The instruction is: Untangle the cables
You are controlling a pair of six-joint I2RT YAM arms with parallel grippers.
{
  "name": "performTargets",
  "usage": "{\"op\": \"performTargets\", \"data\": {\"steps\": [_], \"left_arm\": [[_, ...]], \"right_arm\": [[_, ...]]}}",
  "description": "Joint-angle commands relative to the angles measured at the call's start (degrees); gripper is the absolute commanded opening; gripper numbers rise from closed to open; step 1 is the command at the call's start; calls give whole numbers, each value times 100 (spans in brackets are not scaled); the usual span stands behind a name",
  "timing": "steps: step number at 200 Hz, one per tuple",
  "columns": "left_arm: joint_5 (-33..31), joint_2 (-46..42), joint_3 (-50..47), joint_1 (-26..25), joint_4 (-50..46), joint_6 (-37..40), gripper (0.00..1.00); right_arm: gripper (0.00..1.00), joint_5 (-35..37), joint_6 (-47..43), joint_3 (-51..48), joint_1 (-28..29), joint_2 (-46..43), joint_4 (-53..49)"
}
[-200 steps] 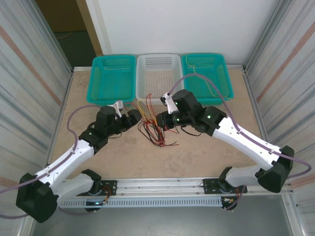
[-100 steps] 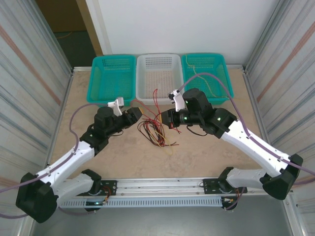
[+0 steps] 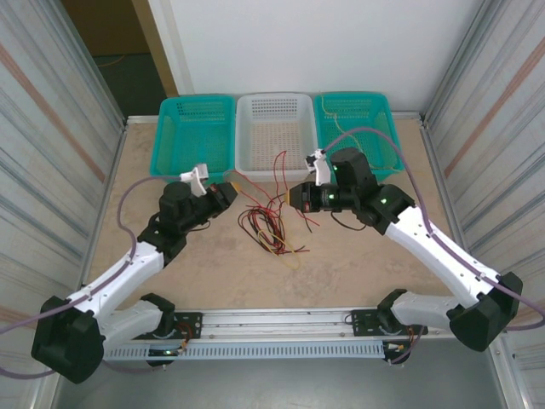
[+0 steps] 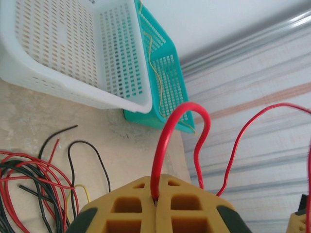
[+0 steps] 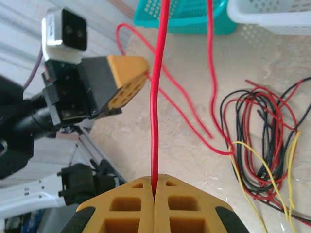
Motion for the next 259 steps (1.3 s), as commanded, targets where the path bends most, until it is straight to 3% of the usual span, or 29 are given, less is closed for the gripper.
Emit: {"op": "performTargets", "data": {"steps": [1, 50, 81, 102, 143, 182, 192, 211, 223, 234, 259], "left_arm": [[-497, -473, -478, 253, 357, -529, 0], [-760, -1350, -883, 716, 704, -716, 0], [-1126, -1901, -857, 1130, 262, -787, 0], [-946, -2125, -688, 1635, -59, -639, 0], [-430, -2440, -385, 2793, -700, -575, 0], [-257, -2341, -318, 3158, -909, -472, 0], [32, -2127, -255, 3159, -664, -405, 0], [698, -1616, 53, 3088, -546, -214, 0], [1004, -1370, 254, 2927, -533, -16, 0], [1179, -1213, 460, 2685, -680, 250, 0], [1320, -950, 879, 2048, -985, 777, 0]], "right_arm": [[0, -456, 480, -370, -492, -322, 480], [0, -1037, 1049, -1226, -1278, -365, 1212], [0, -523, 346, -1310, -1146, -254, 316], [0, -334, 38, -1608, -1190, -271, -14], [0, -946, -65, -2070, -1558, -233, 319], [0, -981, -321, -1880, -1726, 28, 125], [9, -788, -431, -1726, -1679, 21, -140], [41, 16, -750, -1250, -1387, -132, -779], [52, 526, -908, -894, -1101, -262, -1014], [70, 949, -998, -550, -844, -316, -1107], [77, 1249, -1205, 272, -227, -95, -1060]]}}
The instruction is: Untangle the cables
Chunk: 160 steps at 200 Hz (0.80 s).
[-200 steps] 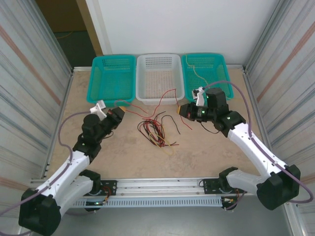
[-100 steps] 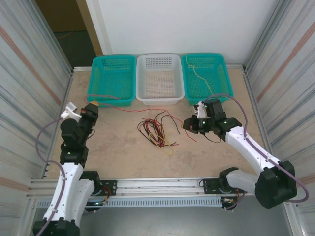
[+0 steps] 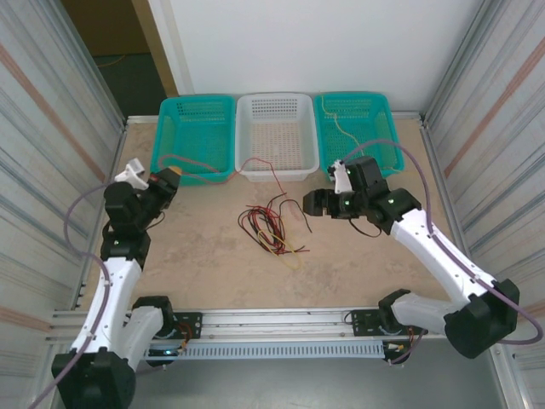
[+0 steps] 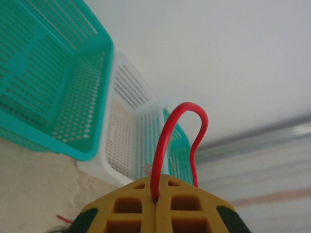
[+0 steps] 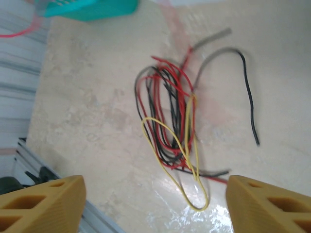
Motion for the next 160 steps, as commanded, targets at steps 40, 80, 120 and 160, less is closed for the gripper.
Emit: {"op": "performTargets", "data": {"steps": [40, 80, 120, 160], "left_arm": [[819, 592, 1114, -1132, -326, 1126, 0], [824, 884, 1371, -1471, -493, 1317, 0], [810, 955, 1259, -1670, -187, 1229, 0], [910, 1028, 1290, -1689, -246, 1300, 0]], "right_arm": [[74, 566, -827, 1849, 1244, 1052, 222], [66, 53, -1113, 2726, 1425, 1829, 295], [42, -213, -1151, 2850, 1426, 2083, 311], [14, -94, -1148, 2785, 1414, 2188, 249]]}}
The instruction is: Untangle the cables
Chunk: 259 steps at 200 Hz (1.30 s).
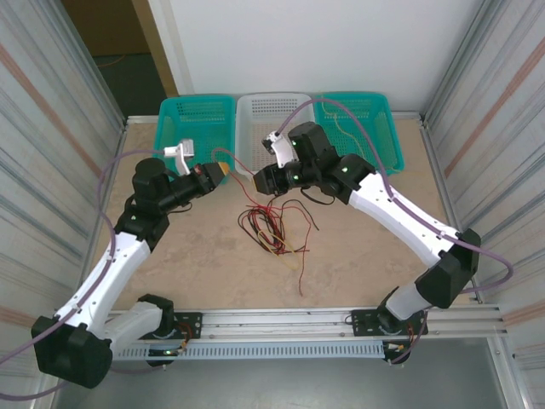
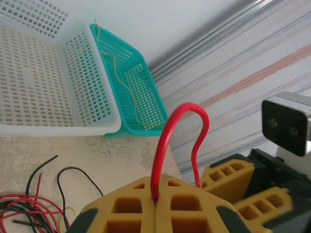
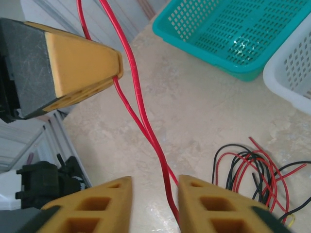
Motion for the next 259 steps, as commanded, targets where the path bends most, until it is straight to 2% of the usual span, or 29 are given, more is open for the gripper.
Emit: {"op": "performTargets", "data": {"steps": [1, 19, 72, 111, 141, 151, 165, 172, 179, 183, 189, 196, 220, 239, 259], "left_arm": [[196, 35, 126, -14, 109, 236, 0], [129, 137, 361, -14, -557, 574, 0], [382, 538, 677, -23, -2082, 1634, 0], [719, 554, 624, -106, -2444, 2111, 0], [1063, 559, 589, -156, -2382, 2133, 0], [1097, 535, 589, -138, -2281, 2021, 0], [1209, 515, 580, -96, -2011, 1799, 0], [1211, 506, 589, -72, -1878, 1662, 0], [1140, 489, 598, -39, -1764, 1497, 0], [1126, 488, 591, -14, -1670, 1388, 0], [1165, 493, 581, 30, -1497, 1213, 0], [1251, 515, 588, 75, -1292, 1009, 0], [1347, 591, 777, 145, -934, 590, 0], [1452, 654, 1021, 144, -789, 421, 0], [1488, 674, 1295, 160, -854, 408, 0]], "right_arm": [[13, 12, -120, 107, 8, 64, -59], [0, -22, -69, 52, -163, -100, -4], [0, -714, 428, -117, -1401, -693, 370], [0, -1241, 857, -173, -2171, -923, 753], [0, -1331, 925, -222, -2291, -953, 823], [10, -1411, 895, -276, -2250, -940, 778], [34, -1325, 724, -433, -2040, -960, 647], [46, -1136, 555, -484, -1850, -961, 464], [53, -869, 385, -531, -1642, -948, 237], [65, -672, 299, -570, -1511, -945, 105], [71, -393, 199, -654, -1332, -929, -84], [76, -176, 166, -824, -1182, -948, -194], [94, -88, 296, -1751, -949, -1102, -17], [96, 165, 478, -2490, -961, -1235, 209], [95, -42, 840, -3105, -1256, -1340, 449]]}}
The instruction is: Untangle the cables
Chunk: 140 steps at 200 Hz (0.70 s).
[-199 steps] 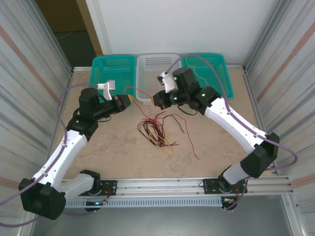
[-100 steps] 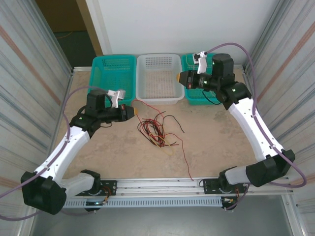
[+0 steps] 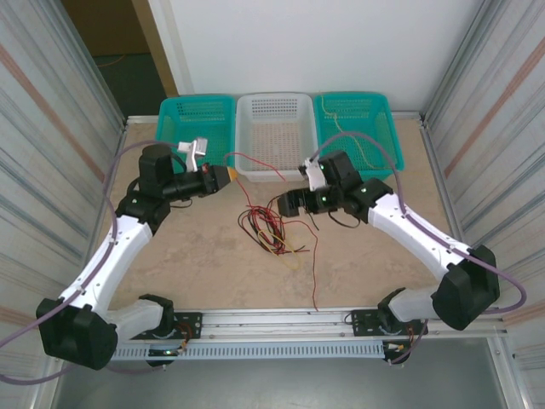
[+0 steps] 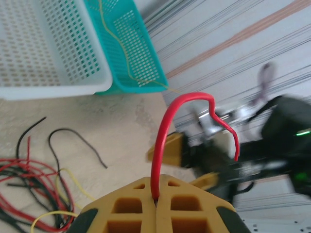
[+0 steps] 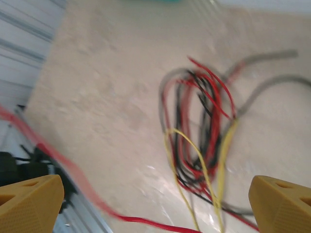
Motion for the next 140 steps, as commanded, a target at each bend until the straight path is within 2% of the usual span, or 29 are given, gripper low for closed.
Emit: {"op": "performTargets", "data": {"steps": [1, 33, 53, 80, 95, 140], "left_arm": [[265, -2, 456, 36, 329, -276, 0], [251, -55, 644, 139, 411, -465, 0], [242, -73, 630, 233, 569, -632, 0], [241, -64, 536, 369, 883, -918, 0], [190, -63, 496, 440, 994, -1033, 0], [-122, -193, 443, 491, 990, -1224, 0]], "right_arm": [[95, 92, 390, -520, -277, -310, 185], [94, 92, 475, -1047, -217, -558, 289], [83, 70, 437, -1159, -187, -580, 252], [79, -139, 511, -1214, -157, -625, 358], [80, -209, 563, -1203, -113, -681, 443], [93, -572, 1012, -1513, -201, -1098, 1126]]}}
